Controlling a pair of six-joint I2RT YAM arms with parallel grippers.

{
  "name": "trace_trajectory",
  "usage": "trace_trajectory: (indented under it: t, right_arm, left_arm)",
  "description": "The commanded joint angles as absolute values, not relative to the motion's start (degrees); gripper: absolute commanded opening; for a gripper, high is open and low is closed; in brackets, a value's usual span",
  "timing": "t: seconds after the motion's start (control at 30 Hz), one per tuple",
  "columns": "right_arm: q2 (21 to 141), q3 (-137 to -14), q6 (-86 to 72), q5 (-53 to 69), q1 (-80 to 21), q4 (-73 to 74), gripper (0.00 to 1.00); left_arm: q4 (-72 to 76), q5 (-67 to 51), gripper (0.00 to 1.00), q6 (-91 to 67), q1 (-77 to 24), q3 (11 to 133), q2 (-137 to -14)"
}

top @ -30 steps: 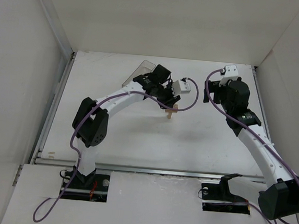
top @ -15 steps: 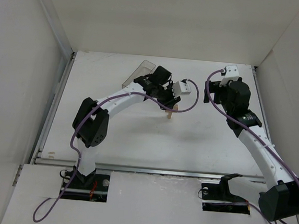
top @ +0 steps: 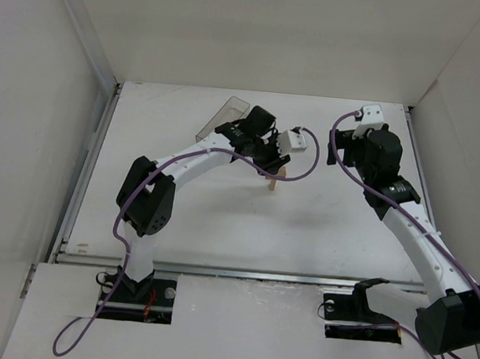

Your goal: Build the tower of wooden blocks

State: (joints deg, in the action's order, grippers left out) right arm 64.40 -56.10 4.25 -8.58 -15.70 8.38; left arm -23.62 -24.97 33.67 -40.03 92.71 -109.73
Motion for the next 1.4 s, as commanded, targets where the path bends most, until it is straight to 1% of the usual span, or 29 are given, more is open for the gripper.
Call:
trace_trajectory:
  t: [0.0, 0.73, 1.1, 1.37]
  right_arm:
    - [62.93, -56.25, 4.04, -8.35, -15.29, 5.01, 1.0]
    - [63.46, -56.25, 4.57, -7.21, -15.29, 5.01, 1.0]
    - [63.98, -56.25, 4.57, -5.63, -15.29, 5.01, 1.0]
    - [63.98, -56.25, 2.37, -4.58, -15.29, 3.96, 1.0]
  left_arm:
    - [-23.55, -24.79, 0.0, 34.89, -40.17, 93.25, -106.44]
    - [-23.55, -25.31, 0.0, 34.89, -40.17, 92.2, -106.44]
    - [-23.55, -25.31, 0.0, 29.01, -40.17, 94.57, -106.44]
    - [-21.36, -22.33, 0.0, 24.09, -40.69, 94.57, -105.91]
